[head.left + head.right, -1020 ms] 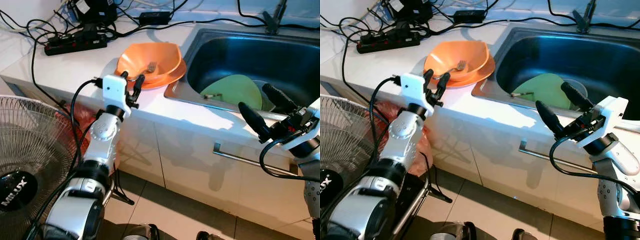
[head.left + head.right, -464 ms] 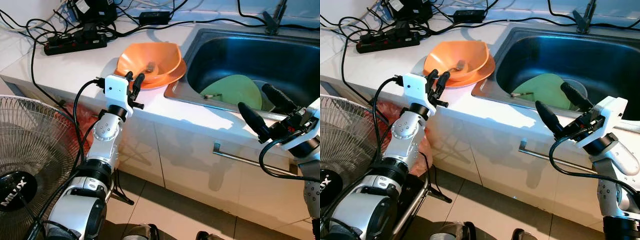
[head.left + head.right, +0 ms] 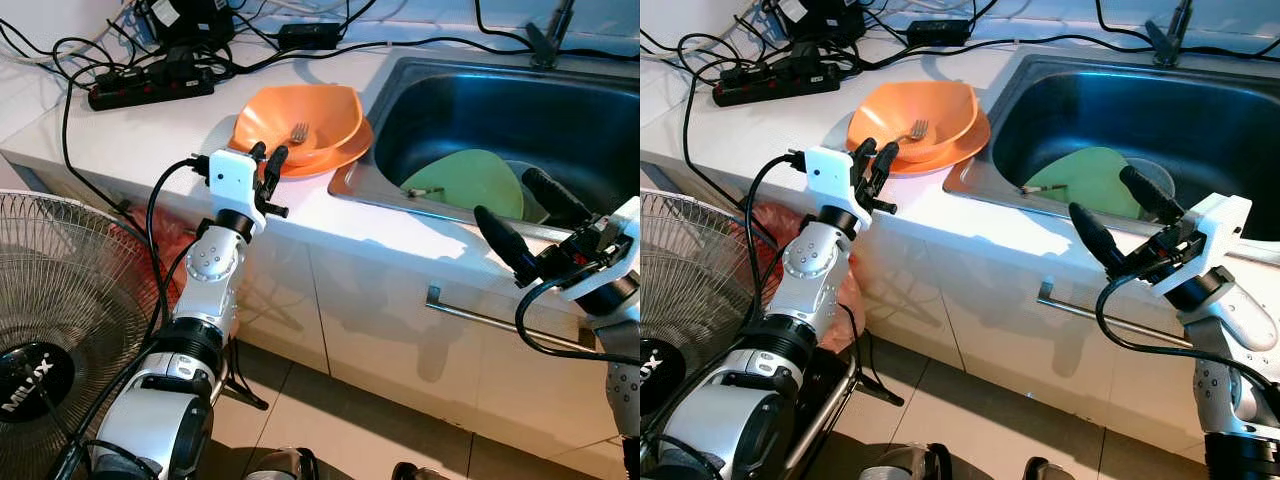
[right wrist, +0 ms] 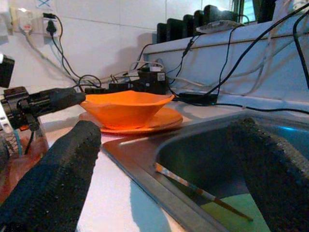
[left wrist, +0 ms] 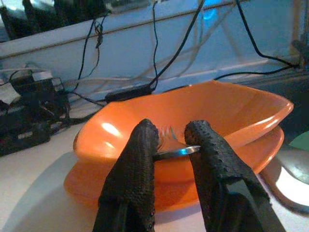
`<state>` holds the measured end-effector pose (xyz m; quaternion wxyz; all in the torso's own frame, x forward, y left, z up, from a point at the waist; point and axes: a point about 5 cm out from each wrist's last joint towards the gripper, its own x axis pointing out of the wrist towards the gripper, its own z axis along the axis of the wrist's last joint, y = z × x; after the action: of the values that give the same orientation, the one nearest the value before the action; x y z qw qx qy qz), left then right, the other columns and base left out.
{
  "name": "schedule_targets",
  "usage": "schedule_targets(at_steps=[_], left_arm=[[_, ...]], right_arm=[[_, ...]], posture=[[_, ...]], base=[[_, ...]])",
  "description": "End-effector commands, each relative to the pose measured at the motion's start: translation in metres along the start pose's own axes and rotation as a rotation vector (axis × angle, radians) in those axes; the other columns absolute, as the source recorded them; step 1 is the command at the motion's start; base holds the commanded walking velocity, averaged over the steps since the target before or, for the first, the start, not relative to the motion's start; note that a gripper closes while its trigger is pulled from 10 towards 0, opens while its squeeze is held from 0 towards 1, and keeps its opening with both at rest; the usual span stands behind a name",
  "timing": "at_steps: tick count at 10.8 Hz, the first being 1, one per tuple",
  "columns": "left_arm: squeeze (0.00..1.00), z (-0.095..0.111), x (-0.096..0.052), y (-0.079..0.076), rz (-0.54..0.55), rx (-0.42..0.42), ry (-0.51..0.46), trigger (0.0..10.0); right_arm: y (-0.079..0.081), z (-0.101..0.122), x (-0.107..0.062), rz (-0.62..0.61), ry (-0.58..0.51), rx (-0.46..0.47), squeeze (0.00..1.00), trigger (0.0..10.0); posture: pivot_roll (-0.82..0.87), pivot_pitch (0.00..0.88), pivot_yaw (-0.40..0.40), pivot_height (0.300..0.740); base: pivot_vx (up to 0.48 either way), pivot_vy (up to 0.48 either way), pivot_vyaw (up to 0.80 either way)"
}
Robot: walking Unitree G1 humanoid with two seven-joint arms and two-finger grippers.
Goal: Kitchen organization
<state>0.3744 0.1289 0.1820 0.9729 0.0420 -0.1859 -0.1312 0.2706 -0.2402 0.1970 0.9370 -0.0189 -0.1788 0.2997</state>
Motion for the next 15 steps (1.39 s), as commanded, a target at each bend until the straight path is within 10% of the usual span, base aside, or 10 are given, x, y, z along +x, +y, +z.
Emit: schedule_targets(at_steps=[1,3,4,10,15], left_arm=[[0.0,0.018,0.008,0.003,0.003,0.038,-0.077,0.0],[0.0,0.041,0.017,-0.002,-0.018,0.068,-0.175,0.1],[0.0,0.048,0.02,-0.004,-0.027,0.08,-0.204,10.0],[0.0,0.082,0.041,-0.049,-0.195,0.035,-0.319,10.0],[0.0,0.071,0.048,-0.091,-0.342,-0.082,-0.243,10.0]], right_arm=[[0.002,0.0,0.003,0.007,-0.012,0.0,0.0,10.0],[0.002,-0.001,0.003,0.007,-0.011,0.002,0.0,10.0],[0.002,-0.001,0.004,0.008,-0.012,0.002,0.0,10.0],[0.004,-0.001,0.004,0.01,-0.014,0.004,0.0,10.0],[0.005,0.001,-0.001,-0.001,-0.027,0.008,0.0,10.0]], posture=[[0.0,0.114,0.108,0.74],[0.01,0.121,0.106,0.74],[0.01,0.121,0.106,0.74],[0.0,0.12,0.112,0.74],[-0.02,0.131,0.124,0.74]], base=[[0.0,0.0,0.0],[0.0,0.0,0.0],[0.0,0.0,0.0],[0.0,0.0,0.0],[0.0,0.0,0.0]])
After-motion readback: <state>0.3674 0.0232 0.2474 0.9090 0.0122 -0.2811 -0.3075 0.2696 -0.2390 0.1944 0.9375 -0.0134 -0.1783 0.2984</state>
